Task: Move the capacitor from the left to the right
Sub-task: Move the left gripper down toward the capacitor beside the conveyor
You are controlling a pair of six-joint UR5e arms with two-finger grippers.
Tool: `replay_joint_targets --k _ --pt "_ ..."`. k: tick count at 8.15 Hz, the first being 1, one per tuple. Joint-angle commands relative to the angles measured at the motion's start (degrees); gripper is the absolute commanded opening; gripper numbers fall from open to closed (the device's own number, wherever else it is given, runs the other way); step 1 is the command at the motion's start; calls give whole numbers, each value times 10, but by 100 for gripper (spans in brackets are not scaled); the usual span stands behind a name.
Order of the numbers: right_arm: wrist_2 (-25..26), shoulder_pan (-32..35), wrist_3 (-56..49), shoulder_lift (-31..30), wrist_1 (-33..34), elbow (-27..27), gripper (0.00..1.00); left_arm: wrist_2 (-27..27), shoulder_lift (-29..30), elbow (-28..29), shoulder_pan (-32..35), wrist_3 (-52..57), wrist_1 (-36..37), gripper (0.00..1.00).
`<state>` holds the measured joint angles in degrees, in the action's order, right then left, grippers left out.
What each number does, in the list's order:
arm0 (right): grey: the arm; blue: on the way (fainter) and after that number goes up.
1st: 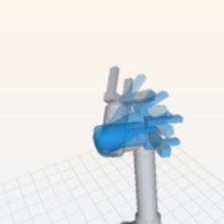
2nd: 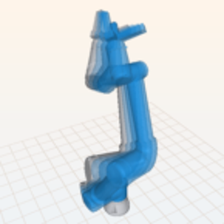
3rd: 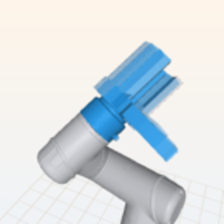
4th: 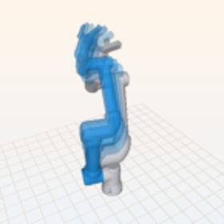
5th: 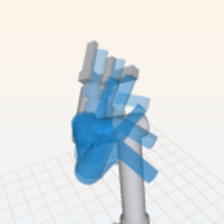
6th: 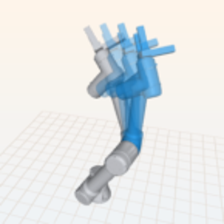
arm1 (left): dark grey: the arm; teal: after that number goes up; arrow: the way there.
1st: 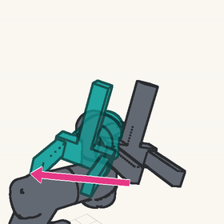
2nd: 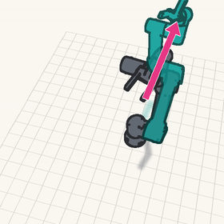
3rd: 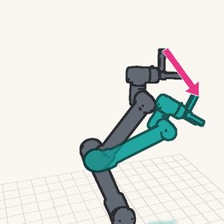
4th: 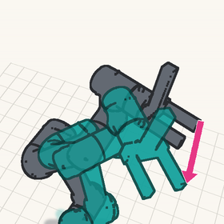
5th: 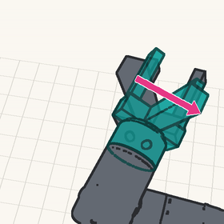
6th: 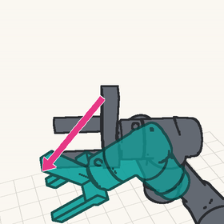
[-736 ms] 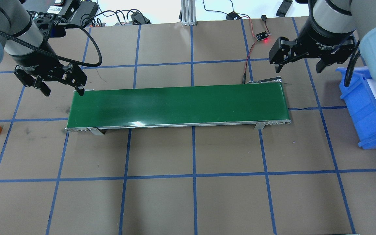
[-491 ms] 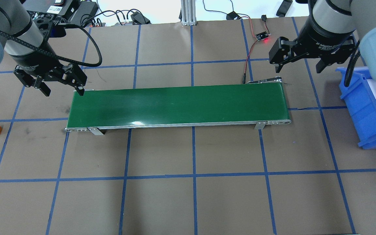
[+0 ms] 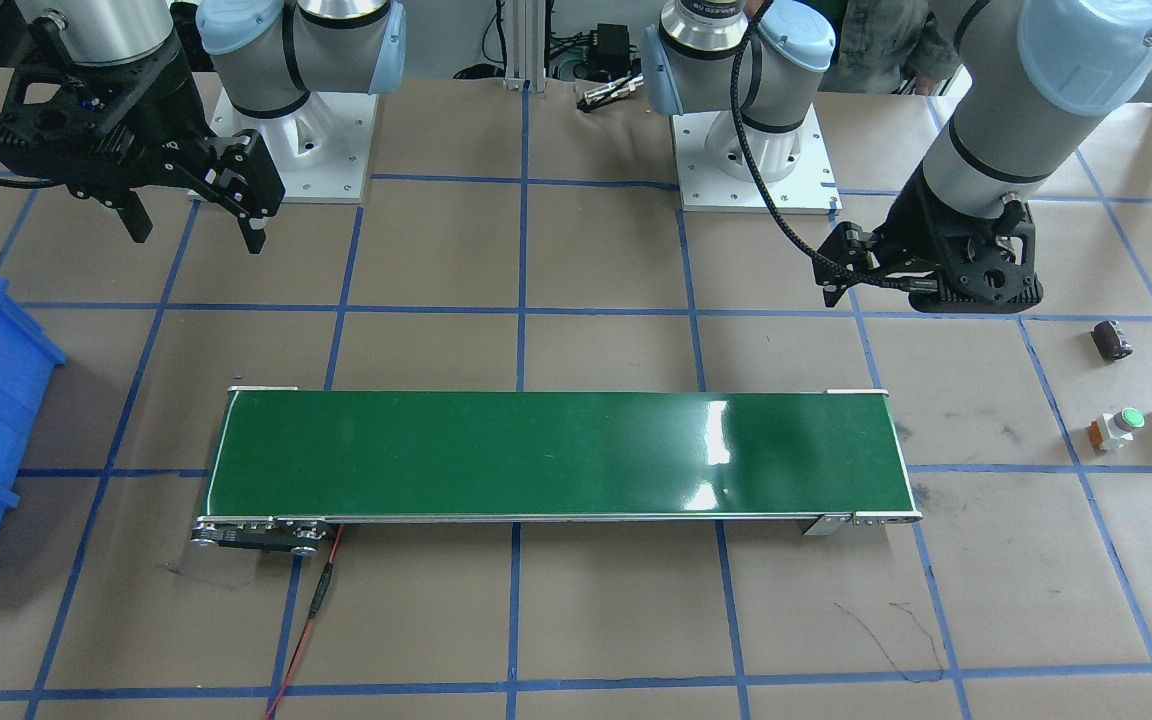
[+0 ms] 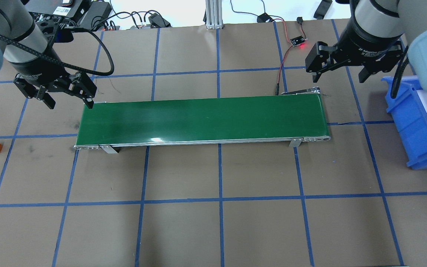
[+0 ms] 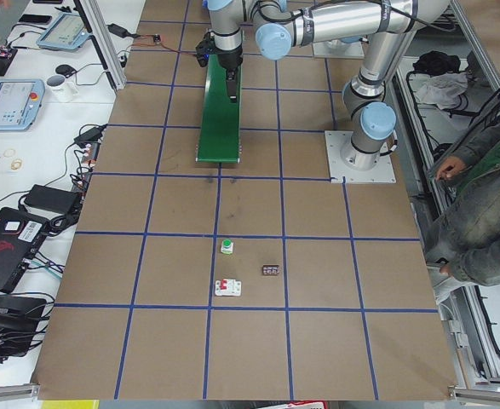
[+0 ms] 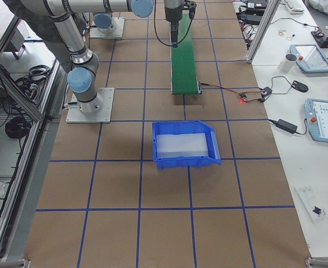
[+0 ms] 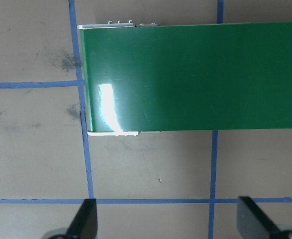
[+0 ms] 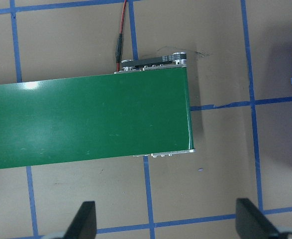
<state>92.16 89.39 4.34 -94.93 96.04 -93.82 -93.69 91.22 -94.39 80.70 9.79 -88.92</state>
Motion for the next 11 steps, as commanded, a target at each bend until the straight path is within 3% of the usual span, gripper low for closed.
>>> replay_joint_targets --k 1,3,4,5,6,8,11 --pt "0 0 0 0 1 0 100 -1 -7 2 -45 8 1 100" --pt "0 0 0 0 3 0 100 -3 -12 0 -133 60 1 100" --pt "0 0 1 0 2 0 100 -48 -11 -4 -169 90 1 100" --pt "0 0 1 0 4 0 100 -127 -10 -6 -212 90 2 100" --pt "0 0 1 0 3 0 100 -142 -4 -4 -249 95 11 100" --pt "0 0 0 0 4 0 100 -140 1 -22 -308 220 117 100" --pt "0 0 0 0 5 0 100 -92 25 -52 -453 408 181 100"
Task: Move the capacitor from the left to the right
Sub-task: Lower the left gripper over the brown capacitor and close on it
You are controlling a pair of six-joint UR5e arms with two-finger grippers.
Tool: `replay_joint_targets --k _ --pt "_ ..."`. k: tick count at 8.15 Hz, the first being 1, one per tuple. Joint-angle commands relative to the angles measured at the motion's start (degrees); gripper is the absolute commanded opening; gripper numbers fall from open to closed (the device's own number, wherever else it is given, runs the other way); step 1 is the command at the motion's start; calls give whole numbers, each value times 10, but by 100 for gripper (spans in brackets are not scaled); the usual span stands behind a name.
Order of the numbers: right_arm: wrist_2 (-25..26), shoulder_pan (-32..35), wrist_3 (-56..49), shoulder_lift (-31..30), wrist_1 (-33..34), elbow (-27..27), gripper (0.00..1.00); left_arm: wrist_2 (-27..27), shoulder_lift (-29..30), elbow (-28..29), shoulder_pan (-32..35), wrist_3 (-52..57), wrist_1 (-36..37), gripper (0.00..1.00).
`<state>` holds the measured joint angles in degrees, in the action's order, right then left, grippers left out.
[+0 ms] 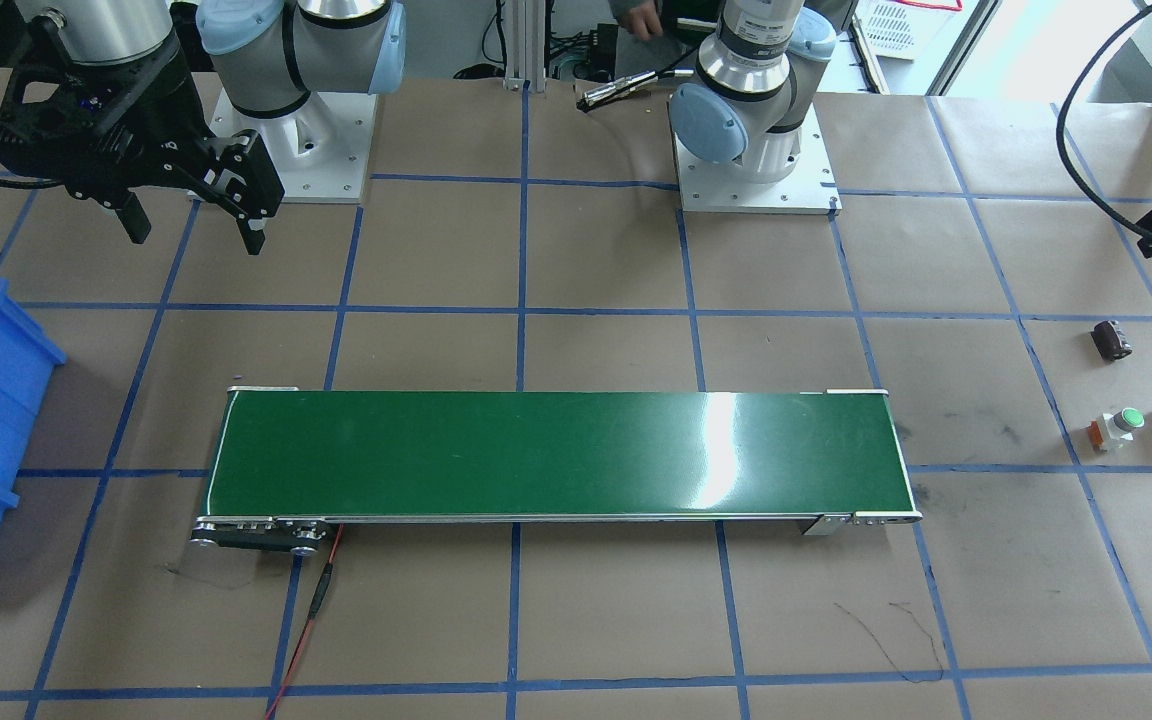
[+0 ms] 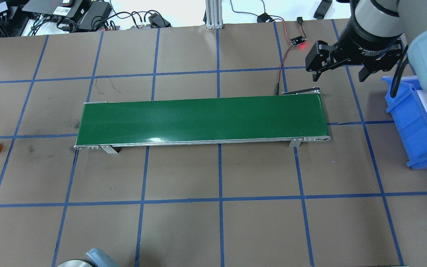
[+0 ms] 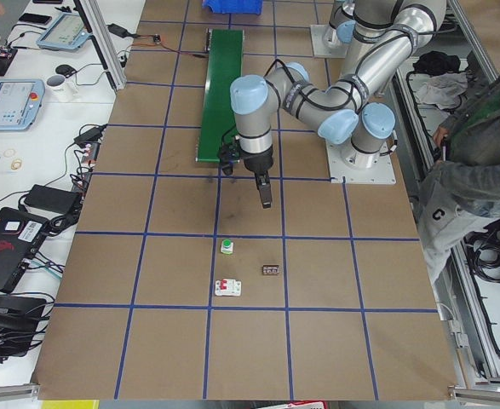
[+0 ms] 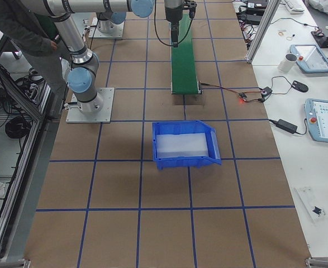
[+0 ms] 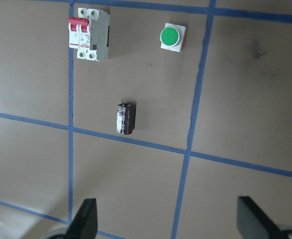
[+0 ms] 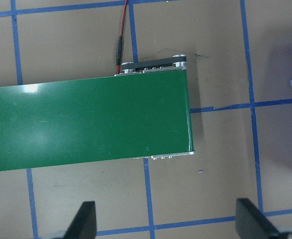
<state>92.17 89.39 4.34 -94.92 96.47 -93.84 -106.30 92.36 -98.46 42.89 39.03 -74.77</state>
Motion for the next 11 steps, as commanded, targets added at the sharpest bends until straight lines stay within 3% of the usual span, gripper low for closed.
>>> replay_joint_targets --k 1,4,5,7,9,11 --pt "0 0 1 0 0 0 100 40 36 -11 -83 140 52 100" --pt "0 0 0 0 1 0 100 55 136 -11 -95 253 188 100" --pt "0 0 0 0 2 1 100 57 158 -12 -106 261 195 100" --pt "0 -1 -6 1 3 1 100 90 168 -29 -118 253 197 100" --pt "0 -1 -9 0 3 1 100 95 186 -71 -120 248 268 100" --pt "0 0 -9 0 3 1 100 118 202 -74 -131 248 296 100"
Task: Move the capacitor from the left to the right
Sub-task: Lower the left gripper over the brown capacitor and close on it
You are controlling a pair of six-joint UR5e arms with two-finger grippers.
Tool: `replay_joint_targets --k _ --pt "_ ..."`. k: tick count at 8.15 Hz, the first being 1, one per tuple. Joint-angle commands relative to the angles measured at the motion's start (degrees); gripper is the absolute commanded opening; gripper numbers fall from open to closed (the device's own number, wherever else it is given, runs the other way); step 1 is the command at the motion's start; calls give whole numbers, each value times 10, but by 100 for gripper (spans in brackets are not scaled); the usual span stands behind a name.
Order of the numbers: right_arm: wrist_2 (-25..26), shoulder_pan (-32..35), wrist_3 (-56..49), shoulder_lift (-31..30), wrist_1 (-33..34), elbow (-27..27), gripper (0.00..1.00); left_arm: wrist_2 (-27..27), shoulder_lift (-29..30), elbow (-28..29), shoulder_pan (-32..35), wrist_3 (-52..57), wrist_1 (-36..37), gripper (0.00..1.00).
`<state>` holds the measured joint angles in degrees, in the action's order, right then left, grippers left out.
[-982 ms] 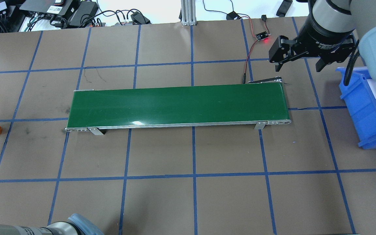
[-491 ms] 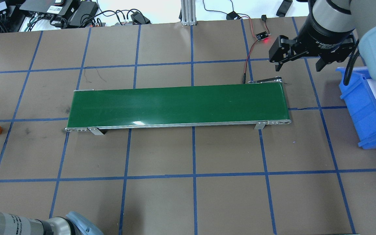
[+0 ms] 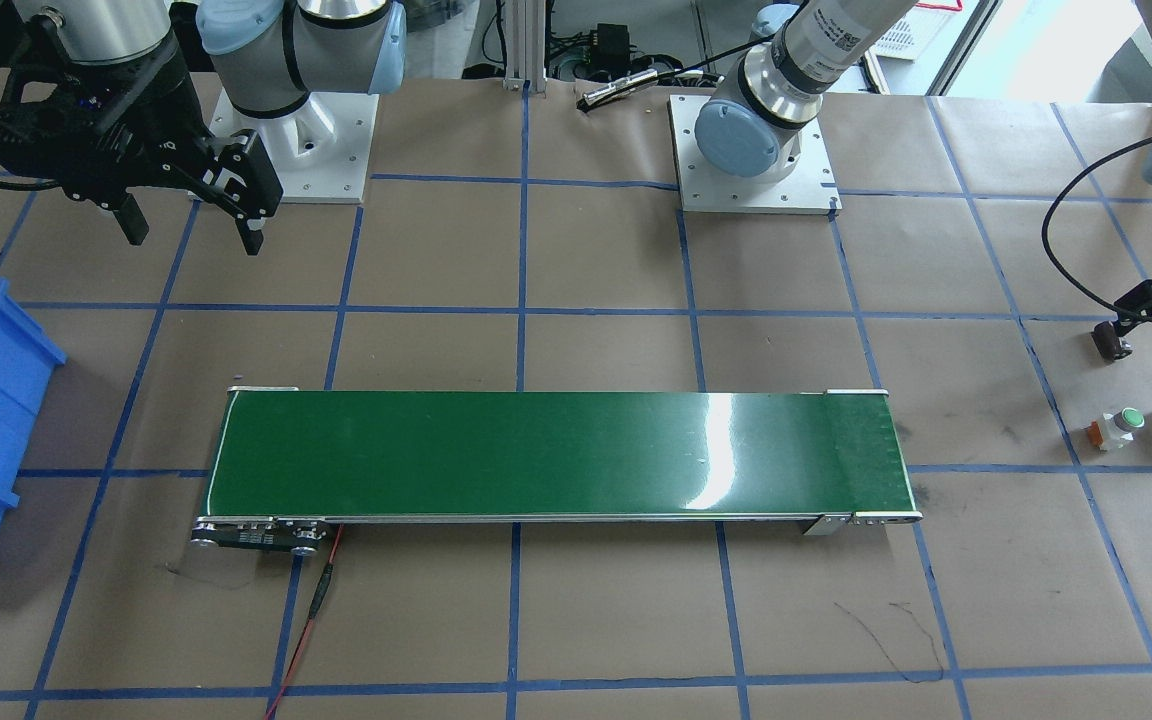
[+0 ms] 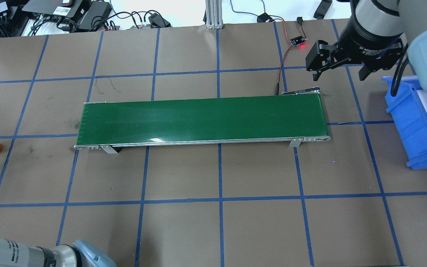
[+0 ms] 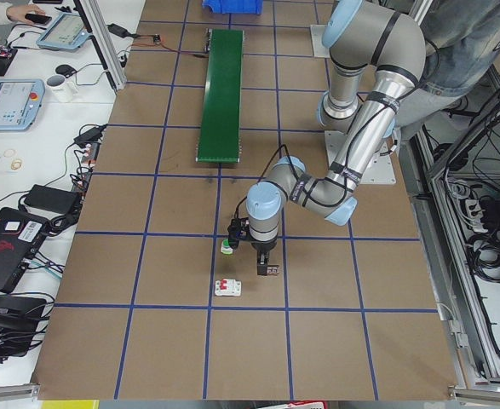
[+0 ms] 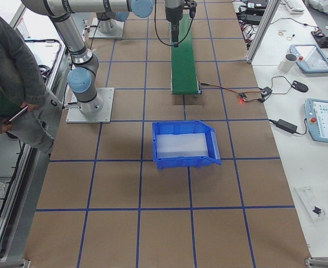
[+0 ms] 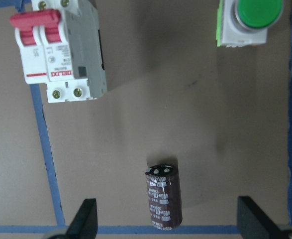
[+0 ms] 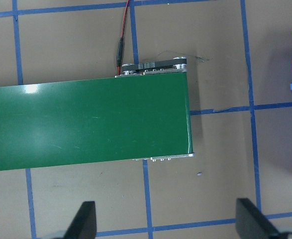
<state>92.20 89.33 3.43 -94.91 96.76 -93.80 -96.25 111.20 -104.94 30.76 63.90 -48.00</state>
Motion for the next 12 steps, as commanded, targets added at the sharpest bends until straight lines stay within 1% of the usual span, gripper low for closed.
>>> replay_joint_targets --k 1,4,8,9,10,12 --pt "-1 1 0 0 0 0 100 19 17 -11 -13 -4 28 100" --pt "-1 0 -1 1 1 1 100 19 34 -11 -15 -32 29 93" --pt "0 0 -1 0 0 1 100 17 44 -17 -21 -38 29 93" --pt "0 0 -1 1 1 1 100 16 43 -33 -26 -44 37 93" --pt "0 0 -1 1 0 1 100 12 44 -51 -26 -44 67 93" --pt "-1 0 -1 1 0 0 100 8 44 -59 -26 -40 83 93"
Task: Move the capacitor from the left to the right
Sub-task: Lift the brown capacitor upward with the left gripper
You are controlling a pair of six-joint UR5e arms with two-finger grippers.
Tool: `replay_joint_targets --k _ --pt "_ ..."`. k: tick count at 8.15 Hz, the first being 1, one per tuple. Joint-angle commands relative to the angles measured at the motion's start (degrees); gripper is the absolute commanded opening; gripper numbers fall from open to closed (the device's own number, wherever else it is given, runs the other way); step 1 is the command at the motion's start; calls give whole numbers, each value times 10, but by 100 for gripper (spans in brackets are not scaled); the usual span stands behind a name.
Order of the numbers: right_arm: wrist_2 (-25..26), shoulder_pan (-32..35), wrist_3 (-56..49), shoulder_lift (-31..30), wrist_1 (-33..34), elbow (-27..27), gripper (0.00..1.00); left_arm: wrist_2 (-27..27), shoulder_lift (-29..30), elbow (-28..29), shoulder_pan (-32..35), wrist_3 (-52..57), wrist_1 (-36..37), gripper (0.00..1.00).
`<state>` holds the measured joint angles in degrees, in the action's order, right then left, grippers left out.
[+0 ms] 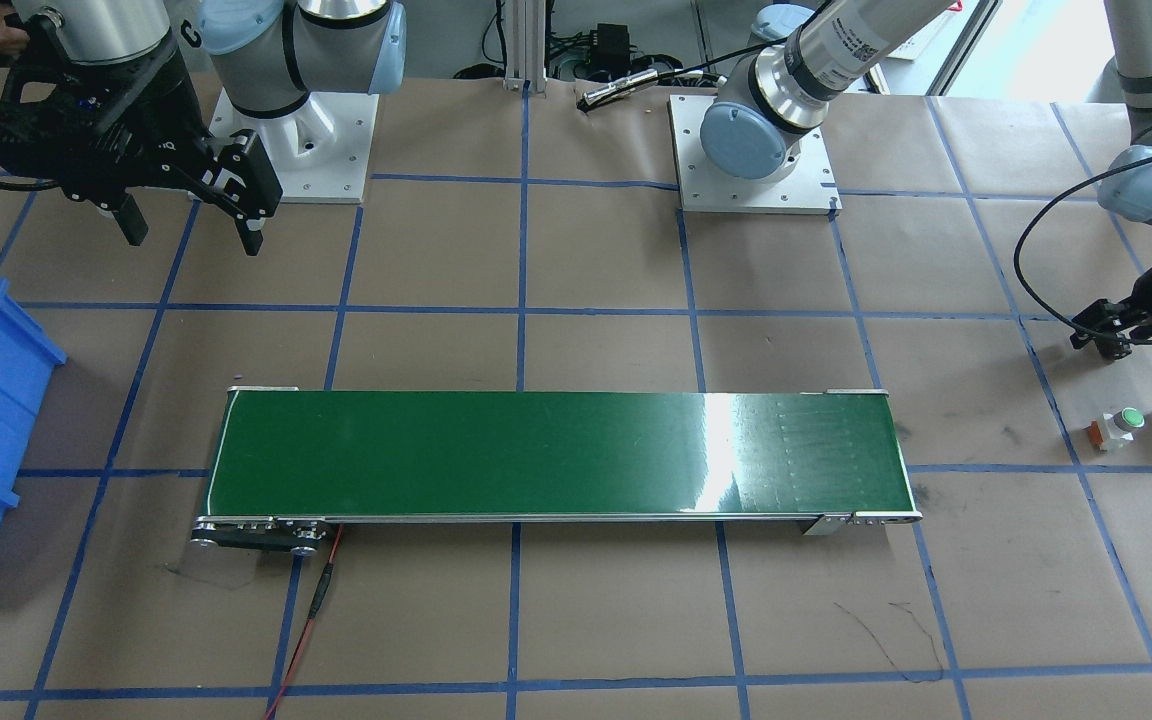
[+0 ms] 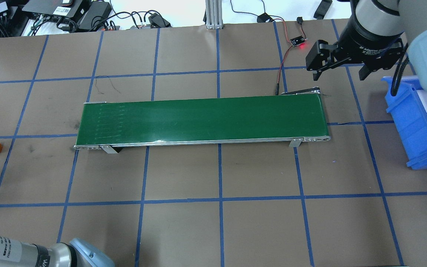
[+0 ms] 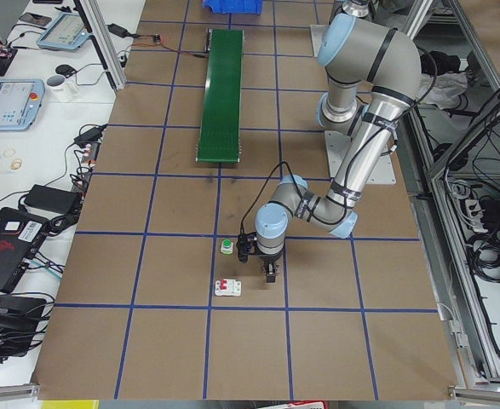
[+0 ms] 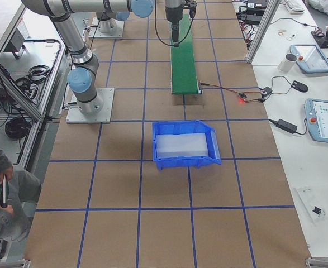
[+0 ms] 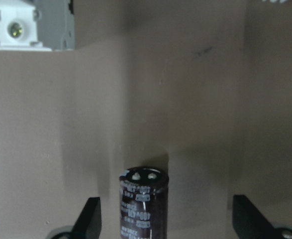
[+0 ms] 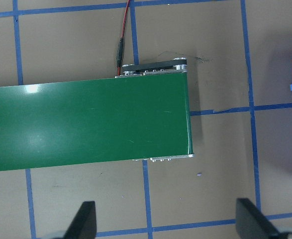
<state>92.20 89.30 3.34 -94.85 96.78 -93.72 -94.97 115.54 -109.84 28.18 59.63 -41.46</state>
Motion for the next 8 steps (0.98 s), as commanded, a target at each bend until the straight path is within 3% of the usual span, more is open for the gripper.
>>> replay_joint_targets --k 1,4,5,6,8 --pt "-1 0 0 -1 0 -1 100 -15 1 -11 -1 2 25 93" --pt "0 0 0 -1 0 -1 100 -45 1 -11 -1 3 31 92" --pt "-1 0 1 0 0 -1 100 -45 0 -11 -1 3 34 80" --pt "0 0 1 0 0 -1 100 -45 1 -11 -1 3 34 61" --pt "0 0 2 -1 0 -1 100 -47 1 -11 -1 7 32 11"
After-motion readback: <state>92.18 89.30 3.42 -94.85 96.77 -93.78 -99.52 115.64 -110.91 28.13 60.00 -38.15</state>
